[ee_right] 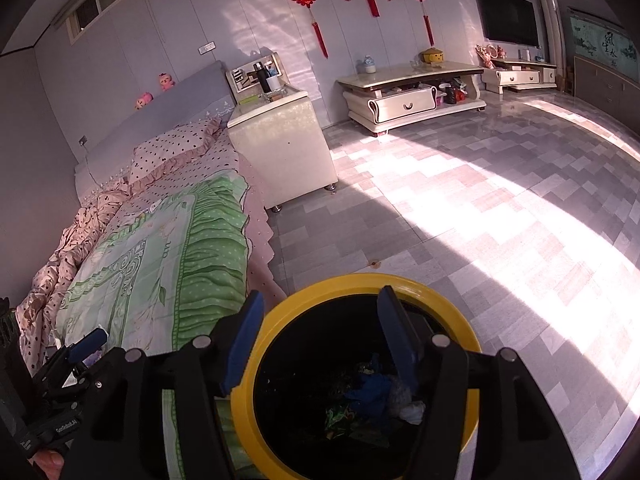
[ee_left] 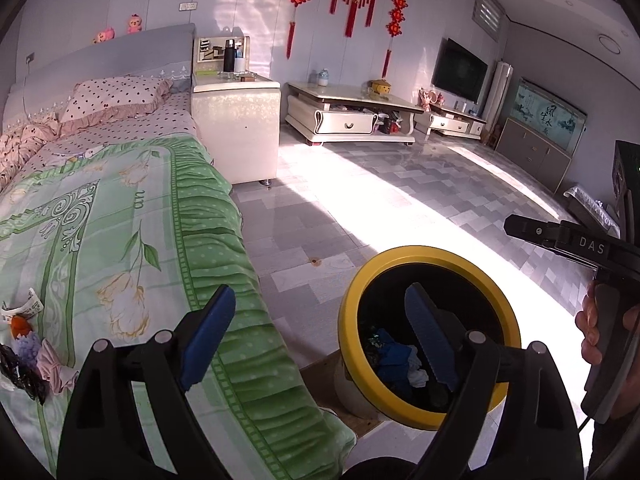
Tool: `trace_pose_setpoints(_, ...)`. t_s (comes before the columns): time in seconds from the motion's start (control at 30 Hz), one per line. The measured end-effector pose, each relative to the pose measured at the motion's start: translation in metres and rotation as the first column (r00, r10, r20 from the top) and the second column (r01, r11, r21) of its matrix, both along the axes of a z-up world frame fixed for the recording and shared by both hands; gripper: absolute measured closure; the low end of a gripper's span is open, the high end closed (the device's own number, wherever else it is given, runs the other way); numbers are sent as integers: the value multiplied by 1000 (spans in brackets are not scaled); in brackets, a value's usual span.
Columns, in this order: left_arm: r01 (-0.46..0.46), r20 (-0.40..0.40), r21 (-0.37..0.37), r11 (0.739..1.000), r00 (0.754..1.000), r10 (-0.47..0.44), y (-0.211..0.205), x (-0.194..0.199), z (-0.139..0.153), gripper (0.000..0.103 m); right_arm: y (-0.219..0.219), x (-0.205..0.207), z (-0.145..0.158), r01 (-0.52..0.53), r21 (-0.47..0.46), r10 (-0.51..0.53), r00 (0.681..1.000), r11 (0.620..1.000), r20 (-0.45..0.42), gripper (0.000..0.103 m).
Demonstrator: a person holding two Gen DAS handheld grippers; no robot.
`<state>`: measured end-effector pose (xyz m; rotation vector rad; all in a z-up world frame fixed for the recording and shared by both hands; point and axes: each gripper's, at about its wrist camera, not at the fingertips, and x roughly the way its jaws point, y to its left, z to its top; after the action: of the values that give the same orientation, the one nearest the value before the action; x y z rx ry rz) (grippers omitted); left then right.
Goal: Collect trash
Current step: 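Move both tools back over the bed toward the remaining trash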
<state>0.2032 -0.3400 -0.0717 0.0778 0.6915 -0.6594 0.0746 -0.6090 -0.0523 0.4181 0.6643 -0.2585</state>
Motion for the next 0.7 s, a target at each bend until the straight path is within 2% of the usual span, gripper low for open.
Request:
trace_pose_setpoints(0.3,-147,44,5,989,988,147,90,17,16,18,73,25,32,-157,-30,158,985,987,70,41)
trace_pose_setpoints(0.53,-269,60,17,963,962,268,166,30,20,18,140,57,45,-282,-37,284,955,959,82,41)
trace_pose_setpoints(0.7,-347,63,37,937,937,344,214,38,15,18,189,80,42,-368,-36,370,926,929,73,40)
